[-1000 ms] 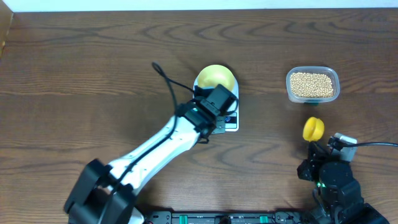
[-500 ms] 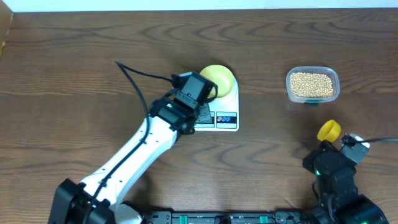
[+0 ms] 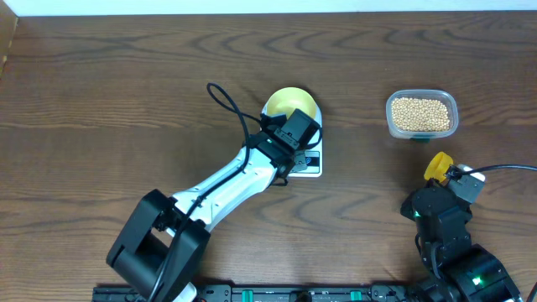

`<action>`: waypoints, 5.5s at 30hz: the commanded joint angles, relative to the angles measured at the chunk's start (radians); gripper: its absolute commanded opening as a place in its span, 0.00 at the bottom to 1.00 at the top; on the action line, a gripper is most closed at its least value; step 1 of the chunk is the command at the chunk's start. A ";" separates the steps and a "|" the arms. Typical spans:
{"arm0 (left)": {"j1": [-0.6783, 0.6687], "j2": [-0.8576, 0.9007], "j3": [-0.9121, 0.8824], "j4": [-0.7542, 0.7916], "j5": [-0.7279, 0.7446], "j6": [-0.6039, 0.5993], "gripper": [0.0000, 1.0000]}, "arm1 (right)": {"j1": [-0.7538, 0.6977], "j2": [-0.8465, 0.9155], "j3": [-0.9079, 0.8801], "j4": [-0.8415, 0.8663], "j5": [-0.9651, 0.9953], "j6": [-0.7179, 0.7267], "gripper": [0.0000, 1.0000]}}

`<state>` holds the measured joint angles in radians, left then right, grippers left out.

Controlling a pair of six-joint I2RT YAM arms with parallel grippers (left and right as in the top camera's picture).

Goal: Scoop item into bowl and weigh 50g on scale

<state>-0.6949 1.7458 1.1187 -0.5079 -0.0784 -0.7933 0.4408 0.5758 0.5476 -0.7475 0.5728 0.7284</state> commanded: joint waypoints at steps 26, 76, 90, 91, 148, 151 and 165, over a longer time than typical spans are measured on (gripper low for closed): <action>-0.003 0.082 -0.002 0.084 0.072 -0.020 0.07 | -0.008 0.000 0.015 0.018 0.011 -0.020 0.01; 0.015 -0.025 0.000 -0.078 0.068 0.037 0.07 | -0.008 0.000 0.015 -0.004 -0.026 -0.020 0.01; 0.208 -0.495 0.000 -0.127 -0.435 0.229 0.08 | -0.008 0.000 0.013 0.028 -0.026 -0.019 0.01; 0.247 -0.504 0.000 -0.117 -0.448 0.229 0.08 | -0.008 0.001 0.013 0.034 -0.026 -0.019 0.01; -0.026 -0.148 -0.002 -0.114 -0.064 -0.018 0.07 | -0.041 0.123 0.013 0.180 -0.346 -0.301 0.01; -0.026 -0.084 -0.002 -0.076 -0.063 -0.051 0.07 | -0.041 0.123 0.013 0.169 -0.346 -0.323 0.01; -0.026 0.069 -0.002 0.066 -0.009 -0.051 0.07 | -0.041 0.123 0.013 0.153 -0.339 -0.322 0.01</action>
<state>-0.7212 1.7977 1.1187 -0.4580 -0.1234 -0.8375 0.4034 0.7044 0.5476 -0.5877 0.2173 0.4236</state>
